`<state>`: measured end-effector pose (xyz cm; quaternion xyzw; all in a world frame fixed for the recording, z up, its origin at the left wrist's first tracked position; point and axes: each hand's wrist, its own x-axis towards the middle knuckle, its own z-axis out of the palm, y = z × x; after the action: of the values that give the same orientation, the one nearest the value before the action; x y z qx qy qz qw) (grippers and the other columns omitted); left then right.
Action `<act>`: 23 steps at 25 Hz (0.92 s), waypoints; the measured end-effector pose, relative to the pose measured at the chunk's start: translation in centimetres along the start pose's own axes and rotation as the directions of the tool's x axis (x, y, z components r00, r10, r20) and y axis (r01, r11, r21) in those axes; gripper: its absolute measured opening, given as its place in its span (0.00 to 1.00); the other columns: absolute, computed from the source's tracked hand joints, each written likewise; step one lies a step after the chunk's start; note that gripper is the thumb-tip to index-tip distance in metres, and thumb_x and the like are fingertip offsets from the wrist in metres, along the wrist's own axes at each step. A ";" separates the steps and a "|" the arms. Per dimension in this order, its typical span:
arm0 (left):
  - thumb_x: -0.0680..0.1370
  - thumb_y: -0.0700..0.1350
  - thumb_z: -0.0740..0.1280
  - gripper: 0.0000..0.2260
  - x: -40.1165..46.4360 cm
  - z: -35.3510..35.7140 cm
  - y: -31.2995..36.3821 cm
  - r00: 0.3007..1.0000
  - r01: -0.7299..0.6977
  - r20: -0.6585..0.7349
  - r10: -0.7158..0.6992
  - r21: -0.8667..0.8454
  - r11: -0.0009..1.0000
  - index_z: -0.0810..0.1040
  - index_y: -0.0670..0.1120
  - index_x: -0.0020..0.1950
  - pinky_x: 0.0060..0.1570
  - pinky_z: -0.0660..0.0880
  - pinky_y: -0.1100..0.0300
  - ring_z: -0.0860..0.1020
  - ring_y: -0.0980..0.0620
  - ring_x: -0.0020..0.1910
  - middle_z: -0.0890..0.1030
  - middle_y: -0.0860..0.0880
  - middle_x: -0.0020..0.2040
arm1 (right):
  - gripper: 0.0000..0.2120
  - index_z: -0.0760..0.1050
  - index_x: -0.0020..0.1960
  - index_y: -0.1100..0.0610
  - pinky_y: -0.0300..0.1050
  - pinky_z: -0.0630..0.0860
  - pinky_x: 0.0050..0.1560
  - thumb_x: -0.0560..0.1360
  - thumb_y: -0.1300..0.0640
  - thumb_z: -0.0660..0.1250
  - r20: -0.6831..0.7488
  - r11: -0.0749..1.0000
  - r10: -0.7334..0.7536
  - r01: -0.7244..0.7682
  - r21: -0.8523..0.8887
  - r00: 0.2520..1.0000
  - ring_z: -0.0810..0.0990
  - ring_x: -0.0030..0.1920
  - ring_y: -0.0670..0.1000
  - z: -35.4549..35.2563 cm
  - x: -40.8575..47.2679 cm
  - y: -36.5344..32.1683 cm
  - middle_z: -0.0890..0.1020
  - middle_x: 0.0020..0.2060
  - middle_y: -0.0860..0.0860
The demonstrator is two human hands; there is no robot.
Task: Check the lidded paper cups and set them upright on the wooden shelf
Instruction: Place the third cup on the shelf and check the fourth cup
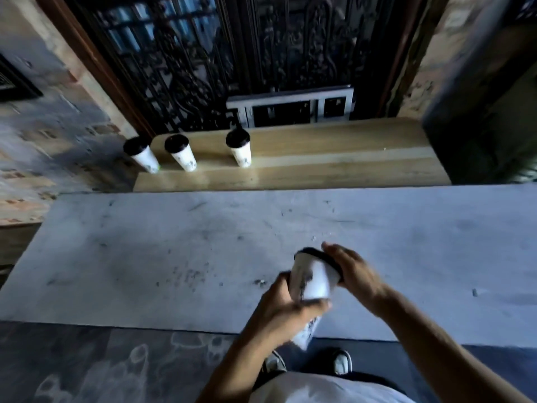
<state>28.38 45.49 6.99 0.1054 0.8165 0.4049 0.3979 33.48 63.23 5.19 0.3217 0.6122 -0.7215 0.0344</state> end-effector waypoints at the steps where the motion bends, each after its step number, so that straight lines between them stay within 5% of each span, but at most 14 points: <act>1: 0.59 0.65 0.77 0.31 0.0 0.0 0.0 1.000 0.018 0.019 -0.018 0.040 0.999 0.79 0.55 0.58 0.57 0.81 0.47 0.84 0.54 0.53 0.86 0.55 0.53 | 0.12 0.80 0.44 0.54 0.49 0.75 0.46 0.82 0.50 0.64 0.001 0.999 0.027 -0.027 -0.047 1.000 0.78 0.43 0.53 0.1 -0.1 -0.2 0.80 0.43 0.56; 3: 0.58 0.65 0.78 0.32 0.4 -0.2 0.3 0.999 0.028 0.037 -0.032 0.107 0.994 0.79 0.53 0.57 0.56 0.81 0.47 0.83 0.53 0.52 0.85 0.53 0.52 | 0.12 0.81 0.42 0.50 0.50 0.73 0.45 0.80 0.50 0.62 0.011 0.991 0.071 -0.069 -0.115 0.997 0.78 0.42 0.55 0.1 0.4 -0.8 0.81 0.42 0.57; 8: 0.61 0.60 0.76 0.31 0.1 -1.4 2.7 1.000 0.023 0.005 -0.024 0.195 0.981 0.73 0.51 0.60 0.50 0.81 0.53 0.81 0.51 0.51 0.82 0.52 0.53 | 0.24 0.84 0.60 0.47 0.48 0.79 0.51 0.86 0.50 0.48 0.154 0.998 0.014 -0.005 -0.059 0.988 0.84 0.55 0.54 1.0 1.0 -2.9 0.87 0.57 0.53; 11: 0.64 0.58 0.75 0.28 0.0 -2.3 3.9 1.000 -0.014 -0.014 0.017 0.197 0.980 0.72 0.51 0.59 0.52 0.81 0.49 0.81 0.51 0.50 0.81 0.52 0.52 | 0.21 0.86 0.59 0.47 0.46 0.80 0.56 0.86 0.47 0.53 0.157 0.983 -0.095 0.117 -0.140 0.983 0.85 0.58 0.54 1.5 1.1 -4.4 0.87 0.58 0.52; 14: 0.64 0.57 0.75 0.26 0.6 -2.6 4.4 0.999 -0.020 -0.041 0.028 0.190 0.982 0.73 0.51 0.58 0.50 0.81 0.50 0.81 0.51 0.48 0.81 0.52 0.51 | 0.17 0.85 0.59 0.48 0.35 0.79 0.47 0.85 0.55 0.57 0.162 0.947 -0.157 0.195 -0.254 0.974 0.85 0.58 0.52 1.6 1.4 -5.6 0.87 0.57 0.49; 16: 0.64 0.58 0.76 0.25 0.8 -2.4 4.5 0.997 -0.027 -0.062 0.038 0.158 0.987 0.74 0.52 0.56 0.48 0.81 0.51 0.82 0.52 0.47 0.82 0.53 0.50 | 0.16 0.85 0.60 0.47 0.35 0.78 0.48 0.85 0.51 0.58 0.177 0.942 -0.140 0.187 -0.279 0.974 0.84 0.59 0.52 1.4 1.6 -6.1 0.86 0.57 0.48; 18: 0.64 0.61 0.75 0.23 1.1 -1.9 4.3 0.995 -0.058 -0.073 0.063 0.071 0.996 0.77 0.53 0.55 0.50 0.83 0.48 0.84 0.53 0.47 0.85 0.53 0.48 | 0.19 0.84 0.62 0.45 0.41 0.78 0.58 0.84 0.41 0.58 0.182 0.964 -0.094 0.135 -0.227 0.979 0.84 0.60 0.51 1.3 1.8 -6.7 0.86 0.60 0.48; 20: 0.65 0.67 0.72 0.26 1.4 -1.6 4.1 0.996 -0.024 -0.085 0.012 -0.145 0.989 0.80 0.52 0.55 0.53 0.84 0.42 0.86 0.50 0.48 0.87 0.51 0.48 | 0.21 0.82 0.64 0.44 0.48 0.77 0.63 0.83 0.38 0.56 0.117 0.996 -0.089 0.087 0.016 0.989 0.85 0.59 0.52 1.2 2.3 -6.6 0.85 0.62 0.53; 23: 0.72 0.73 0.65 0.28 2.2 -1.5 4.5 0.979 0.127 -0.061 -0.194 -0.562 0.817 0.82 0.52 0.57 0.56 0.81 0.33 0.86 0.38 0.52 0.88 0.43 0.51 | 0.17 0.78 0.66 0.48 0.51 0.79 0.52 0.84 0.43 0.57 0.031 0.920 -0.095 0.076 0.383 0.995 0.84 0.47 0.55 1.7 2.2 -5.4 0.82 0.57 0.59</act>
<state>25.13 48.69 9.65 -0.1073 0.6910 0.5950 0.3962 28.57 63.76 8.80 0.2772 0.4725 -0.8354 -0.0454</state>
